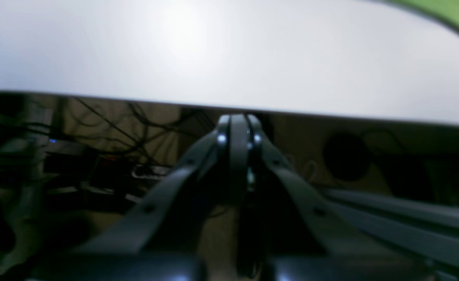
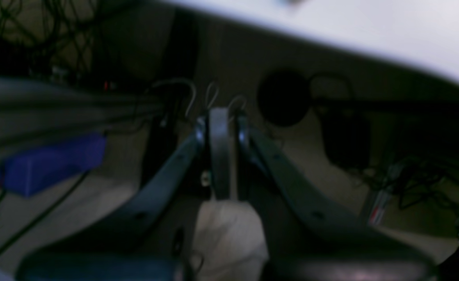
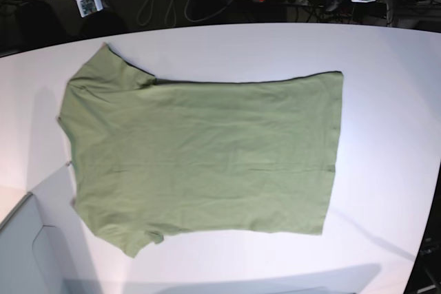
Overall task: Fold the T-shirt properly
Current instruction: 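Move both grippers down to the shoulder corners of the green shirt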
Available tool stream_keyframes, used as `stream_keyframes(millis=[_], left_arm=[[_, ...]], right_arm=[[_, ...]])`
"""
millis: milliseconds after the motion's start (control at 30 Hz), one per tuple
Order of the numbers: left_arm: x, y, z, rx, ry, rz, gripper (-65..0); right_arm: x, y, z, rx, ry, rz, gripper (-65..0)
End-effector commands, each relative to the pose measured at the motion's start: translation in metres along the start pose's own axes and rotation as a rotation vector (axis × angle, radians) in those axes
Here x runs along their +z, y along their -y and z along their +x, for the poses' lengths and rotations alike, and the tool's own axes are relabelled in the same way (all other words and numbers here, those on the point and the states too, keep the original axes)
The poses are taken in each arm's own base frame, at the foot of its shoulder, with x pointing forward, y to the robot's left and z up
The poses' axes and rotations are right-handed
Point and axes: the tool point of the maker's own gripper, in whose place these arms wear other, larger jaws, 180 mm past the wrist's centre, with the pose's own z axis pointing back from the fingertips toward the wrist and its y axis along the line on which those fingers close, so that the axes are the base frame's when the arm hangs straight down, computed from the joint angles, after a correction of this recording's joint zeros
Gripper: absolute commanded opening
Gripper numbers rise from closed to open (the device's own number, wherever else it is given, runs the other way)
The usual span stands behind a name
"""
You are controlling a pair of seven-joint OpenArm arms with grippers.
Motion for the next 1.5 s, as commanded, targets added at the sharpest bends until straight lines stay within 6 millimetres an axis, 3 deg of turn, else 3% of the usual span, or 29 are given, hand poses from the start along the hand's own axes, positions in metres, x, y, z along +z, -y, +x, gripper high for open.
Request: stream_keyframes(millis=[0,200,300,333,433,667,867,1133,1233,1467], left_arm=[[0.002,-0.004,0.010,-0.005,0.034,0.005,-63.9],[-0.017,-0.022,0.055,-0.022,0.184,0.059,-38.0],[-0.024,-0.029,0.080,-0.012,0.272,0.090,-30.8],[-0.027,-0.032,0.087,-0.009,0.296,0.098,-30.0],[-0.042,-0.045,0.082,0.027,0.286,0.134,-30.0],[-0.089,-0.058,0.080,0.090,0.221,0.149,-30.0],[-0.107,-0.063,0.090,0.114,0.247,0.154,-29.8],[-0.127,-0.071,0.085,0.146,0.230,0.165,-29.8],[-0.130,-0.072,0.081,0.153,0.220,0.167,-29.9],[-0.142,-0.047,0.074,0.136,0.188,0.100,-30.0]], right_arm=[[0.000,0.000,0.007,0.011,0.018,0.006,-62.9],[-0.010,-0.008,0.027,0.072,0.058,0.071,-42.3],[-0.013,-0.012,0.035,0.062,0.083,0.080,-32.7],[-0.014,-0.013,0.038,0.060,0.091,0.085,-30.7],[-0.015,-0.019,0.038,0.065,0.093,0.105,-27.9],[-0.017,-0.022,0.045,0.061,0.115,0.115,-27.8],[-0.018,-0.021,0.045,0.062,0.113,0.112,-27.8],[-0.018,-0.020,0.045,0.060,0.113,0.110,-27.8],[-0.018,-0.021,0.045,0.060,0.113,0.112,-27.8],[-0.018,-0.022,0.044,0.060,0.112,0.115,-27.8]])
